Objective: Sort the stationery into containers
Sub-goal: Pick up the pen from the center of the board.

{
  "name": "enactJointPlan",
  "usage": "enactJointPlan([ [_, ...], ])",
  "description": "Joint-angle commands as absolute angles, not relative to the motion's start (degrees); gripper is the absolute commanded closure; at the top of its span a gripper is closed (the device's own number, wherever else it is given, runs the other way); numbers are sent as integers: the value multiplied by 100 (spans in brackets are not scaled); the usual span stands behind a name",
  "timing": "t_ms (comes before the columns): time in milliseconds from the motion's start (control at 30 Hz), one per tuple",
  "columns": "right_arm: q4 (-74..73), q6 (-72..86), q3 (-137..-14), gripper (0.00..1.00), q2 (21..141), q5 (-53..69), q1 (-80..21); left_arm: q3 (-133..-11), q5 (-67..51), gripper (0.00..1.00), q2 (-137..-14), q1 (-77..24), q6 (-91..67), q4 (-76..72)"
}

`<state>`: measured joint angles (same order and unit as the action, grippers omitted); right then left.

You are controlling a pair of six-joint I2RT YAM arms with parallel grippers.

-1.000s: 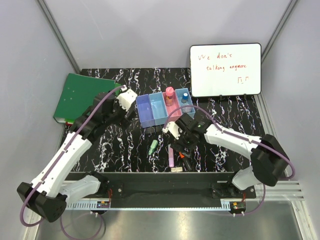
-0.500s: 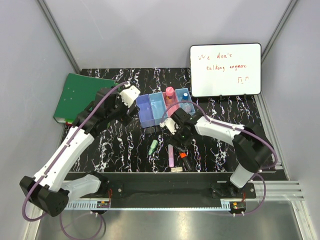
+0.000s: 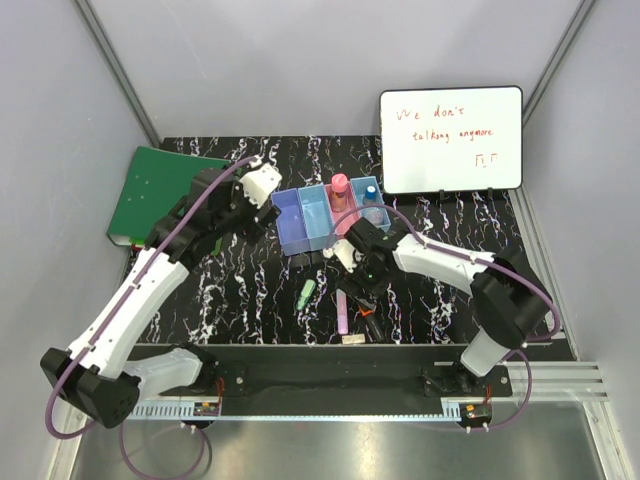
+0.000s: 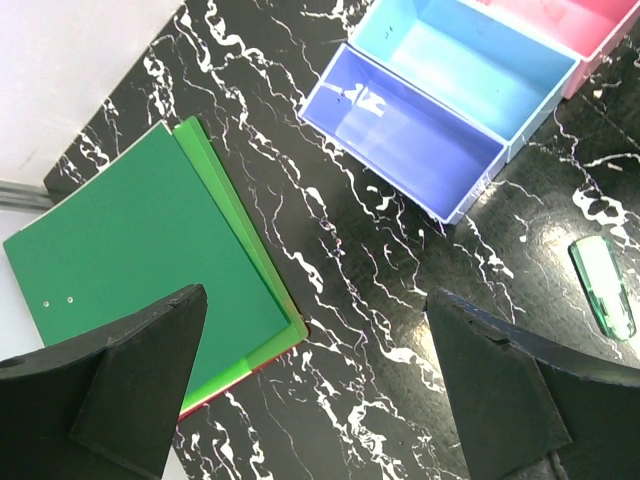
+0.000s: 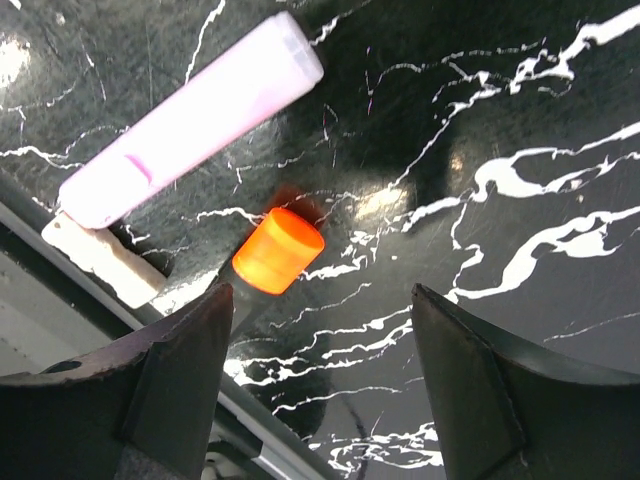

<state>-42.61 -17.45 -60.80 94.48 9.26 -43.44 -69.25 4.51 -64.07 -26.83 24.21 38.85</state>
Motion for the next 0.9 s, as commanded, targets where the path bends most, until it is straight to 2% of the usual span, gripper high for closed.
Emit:
enactJointPlan([
  [0, -4333, -1696, -6134, 21, 9290, 1055, -4289, -7268, 387, 1, -6469, -2663, 2514, 3612],
  [867, -5968, -1723, -7848, 21, 10617, 1520, -4271, -7436, 457, 1, -6680, -2663, 2733, 3533],
])
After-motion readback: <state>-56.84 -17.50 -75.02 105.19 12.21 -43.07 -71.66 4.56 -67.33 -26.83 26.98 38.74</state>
